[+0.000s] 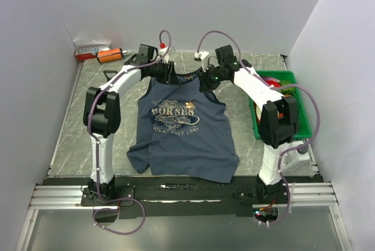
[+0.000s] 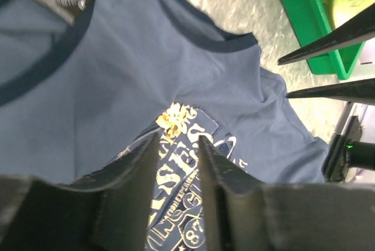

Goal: Remove the brooch from the garment

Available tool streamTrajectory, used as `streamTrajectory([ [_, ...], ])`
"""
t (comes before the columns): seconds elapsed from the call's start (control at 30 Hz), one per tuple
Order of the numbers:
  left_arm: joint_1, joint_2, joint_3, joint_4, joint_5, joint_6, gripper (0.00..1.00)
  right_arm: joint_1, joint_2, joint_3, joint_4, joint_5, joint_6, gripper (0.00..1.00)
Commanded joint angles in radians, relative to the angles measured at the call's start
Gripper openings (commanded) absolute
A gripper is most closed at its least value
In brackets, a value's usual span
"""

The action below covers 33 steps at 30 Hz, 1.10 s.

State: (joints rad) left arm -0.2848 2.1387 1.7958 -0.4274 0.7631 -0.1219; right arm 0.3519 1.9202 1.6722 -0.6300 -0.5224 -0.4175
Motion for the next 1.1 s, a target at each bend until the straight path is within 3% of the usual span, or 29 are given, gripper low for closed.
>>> streamTrajectory([
  [0.0,0.053,0.05,0.04,-0.046,0.049,-0.126,0.33,0.038,0.083,0.07,0.042,0.051,-0.059,0.37],
  [0.13,0.107,0.012,-0.006,-0.138,0.091,-0.07,0.32,0.064,0.128,0.098,0.04,0.079,-0.211,0.38],
  [0.33,0.111,-0.054,-0.101,-0.134,0.062,-0.005,0.44,0.078,0.158,0.109,-0.004,0.025,-0.432,0.37],
  [0.6,0.111,-0.106,-0.139,-0.178,0.084,0.028,0.45,0.15,0.169,0.089,-0.102,-0.036,-0.827,0.34],
  [1.07,0.114,-0.22,-0.225,-0.203,0.036,0.048,0.46,0.194,0.278,0.144,-0.141,0.028,-1.142,0.33],
])
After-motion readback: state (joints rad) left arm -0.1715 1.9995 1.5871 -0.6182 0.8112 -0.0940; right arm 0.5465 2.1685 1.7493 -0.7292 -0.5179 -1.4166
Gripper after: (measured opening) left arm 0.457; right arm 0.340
